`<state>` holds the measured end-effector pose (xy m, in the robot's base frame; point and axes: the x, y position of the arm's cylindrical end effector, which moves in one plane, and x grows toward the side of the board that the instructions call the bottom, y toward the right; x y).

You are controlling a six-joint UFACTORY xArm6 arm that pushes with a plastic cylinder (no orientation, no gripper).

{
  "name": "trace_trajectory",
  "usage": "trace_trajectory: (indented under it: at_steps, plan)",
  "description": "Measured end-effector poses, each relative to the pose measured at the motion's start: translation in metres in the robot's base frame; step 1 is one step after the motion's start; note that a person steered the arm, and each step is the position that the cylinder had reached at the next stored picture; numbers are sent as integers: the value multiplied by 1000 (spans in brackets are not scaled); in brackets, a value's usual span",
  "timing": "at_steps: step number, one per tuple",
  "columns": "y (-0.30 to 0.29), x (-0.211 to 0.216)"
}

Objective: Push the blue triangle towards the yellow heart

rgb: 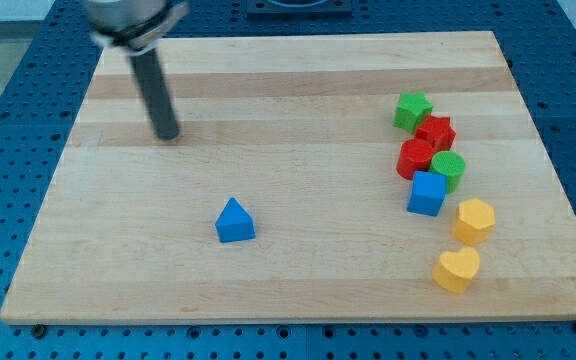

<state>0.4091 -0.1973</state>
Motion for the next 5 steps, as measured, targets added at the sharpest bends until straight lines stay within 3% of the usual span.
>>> trace_trajectory:
  at_steps: [1, 2, 3, 5]
  plan:
    - [-35, 63]
    - [-36, 99]
    - [-24, 99]
    - [96, 99]
